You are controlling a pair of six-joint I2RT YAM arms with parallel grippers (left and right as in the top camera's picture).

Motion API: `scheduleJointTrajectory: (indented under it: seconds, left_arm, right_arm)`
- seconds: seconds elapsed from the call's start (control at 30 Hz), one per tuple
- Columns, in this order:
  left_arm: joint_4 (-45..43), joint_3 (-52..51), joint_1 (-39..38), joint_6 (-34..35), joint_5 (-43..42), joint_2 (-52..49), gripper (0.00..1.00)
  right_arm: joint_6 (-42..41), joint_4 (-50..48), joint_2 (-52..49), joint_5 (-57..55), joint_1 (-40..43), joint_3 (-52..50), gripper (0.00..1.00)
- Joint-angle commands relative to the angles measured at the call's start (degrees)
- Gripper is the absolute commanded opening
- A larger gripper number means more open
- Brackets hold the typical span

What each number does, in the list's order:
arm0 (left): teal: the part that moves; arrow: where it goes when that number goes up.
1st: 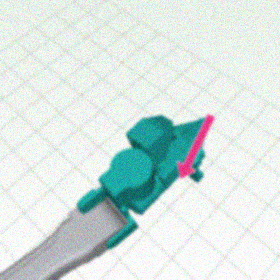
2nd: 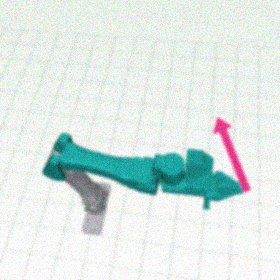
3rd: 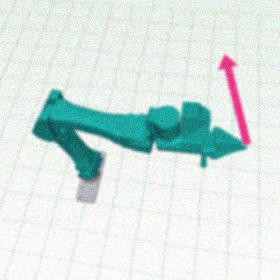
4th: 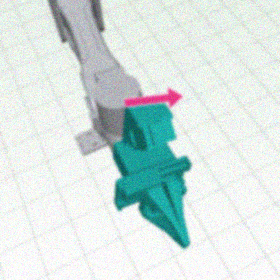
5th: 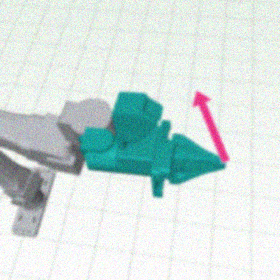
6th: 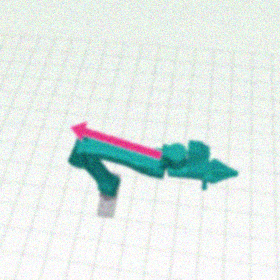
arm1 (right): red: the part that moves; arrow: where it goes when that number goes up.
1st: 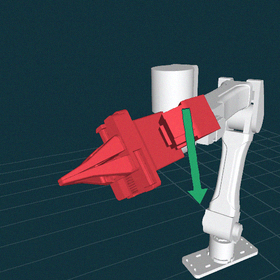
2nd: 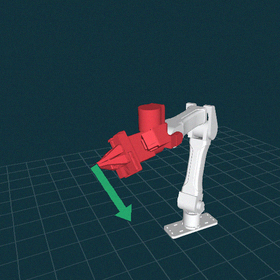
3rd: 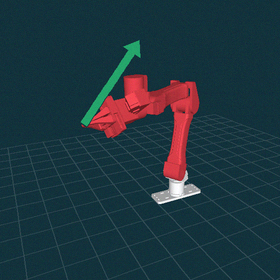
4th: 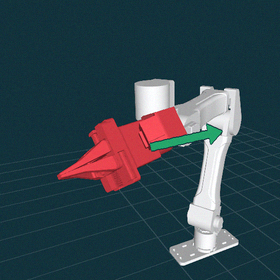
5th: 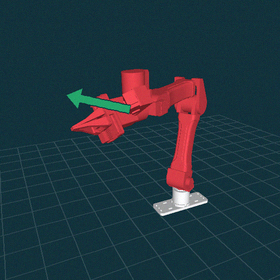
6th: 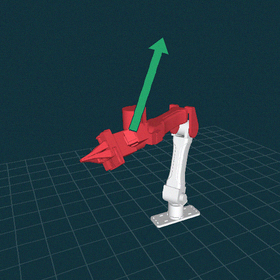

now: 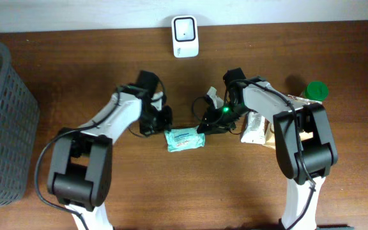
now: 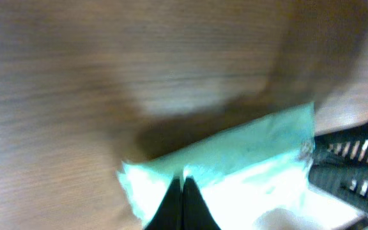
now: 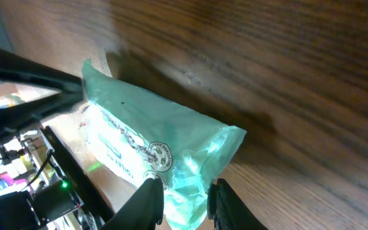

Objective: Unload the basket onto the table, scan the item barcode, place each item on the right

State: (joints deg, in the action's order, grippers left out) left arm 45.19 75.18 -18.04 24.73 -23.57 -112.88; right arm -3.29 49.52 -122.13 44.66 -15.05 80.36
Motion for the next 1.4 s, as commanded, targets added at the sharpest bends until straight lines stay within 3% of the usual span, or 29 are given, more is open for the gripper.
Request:
scheduleJointTrajectory:
  seconds: [0.0,0.1,0.17,0.3,0.5,0.53,0.6,0.7,0.73,0.83,0.9,0.93,0.97,1.0,1.1,1.13,1.17,1.2,1.27,1.3,1.33,1.37]
  left_arm:
    - [9.4,10.7,5.5,-7.7,0.8,5.3,0.0]
    - [12.5,7.4,1.9,-8.1,-0.2,6.7,0.01]
    - [4.9,-0.3,-1.2,-6.4,-4.7,6.6,0.0]
    - [-8.2,-11.5,-1.5,-1.4,-4.5,6.2,0.0]
    - [-10.7,-15.4,-1.4,0.0,-4.0,3.1,0.0]
    - [-10.7,-15.4,-1.5,0.2,-4.1,2.4,0.0]
    - [-10.7,-15.4,-1.5,0.6,-4.1,0.6,0.0]
    - [-10.6,-15.4,-1.5,0.8,-4.1,0.2,0.0]
    - [-10.6,-15.4,-1.5,0.8,-4.1,0.2,0.0]
    - [-10.6,-15.4,-1.5,0.8,-4.1,0.2,0.0]
    - [-10.7,-15.4,-1.4,0.7,-4.1,0.2,0.01]
    - [-10.6,-15.3,-1.2,0.7,-4.1,0.2,0.17]
    - [-9.2,-14.1,0.4,0.7,-3.9,0.2,0.42]
    - [-6.3,-11.7,2.2,-0.3,-3.6,0.3,0.45]
    - [10.7,5.8,12.3,-9.1,2.4,3.5,0.5]
    - [12.4,9.6,16.2,-9.2,2.4,4.9,0.66]
    - [12.4,10.0,18.0,-9.2,2.4,5.2,0.71]
    - [12.3,10.1,20.1,-9.2,2.5,5.2,0.77]
    - [12.4,10.0,22.9,-9.2,7.1,5.1,0.88]
    - [12.3,10.0,23.1,-9.2,11.5,5.1,0.99]
    - [12.4,10.0,23.1,-9.2,13.0,5.1,0.99]
    - [12.4,10.0,23.1,-9.2,13.6,5.1,0.99]
  right_arm:
    - [-0.6,0.0,-0.9,1.3,-0.3,-0.2,0.25]
    - [-0.6,0.6,-0.9,1.2,-0.3,-0.2,0.29]
    - [-0.6,1.0,-0.9,1.2,-0.3,-0.2,0.29]
    - [-0.6,1.0,-0.9,1.3,-1.7,-0.2,0.3]
    - [-0.6,0.0,-1.1,1.3,-3.0,-0.6,0.36]
    - [-0.6,-0.7,-1.2,1.9,-3.0,-1.3,0.42]
    - [-4.0,-8.9,-1.2,6.1,-3.5,-6.9,0.48]
    - [-6.7,-17.9,-1.2,9.2,-4.8,-13.0,0.48]
    - [-6.7,-19.4,-1.2,9.2,-5.1,-13.4,0.47]
    - [-6.7,-22.0,-1.1,11.3,-5.2,-13.4,0.17]
    - [-6.7,-22.1,-1.1,11.3,-5.2,-13.2,0.13]
    - [-6.7,-22.0,-0.9,11.9,-5.1,-12.9,0.12]
    - [-6.6,-21.0,0.8,11.9,-4.7,-11.9,0.11]
    - [-6.1,-19.1,3.3,11.3,-4.0,-10.5,0.09]
    - [-4.5,-6.2,16.3,-6.3,-3.4,-3.0,0.04]
    - [-4.5,-2.7,21.0,-15.1,-4.5,-0.1,0.04]
    - [-4.5,-1.3,22.9,-21.3,-5.5,1.2,0.04]
    - [-4.6,1.3,25.4,-41.1,-9.4,3.6,0.04]
    - [-4.7,1.5,23.5,-79.6,-20.3,4.3,0.04]
    - [-4.7,0.6,19.5,-87.5,-24.8,4.3,0.04]
    - [-4.7,0.5,16.8,-92.0,-26.4,4.3,0.04]
    - [-4.7,0.6,11.1,-104.1,-28.5,4.3,0.04]
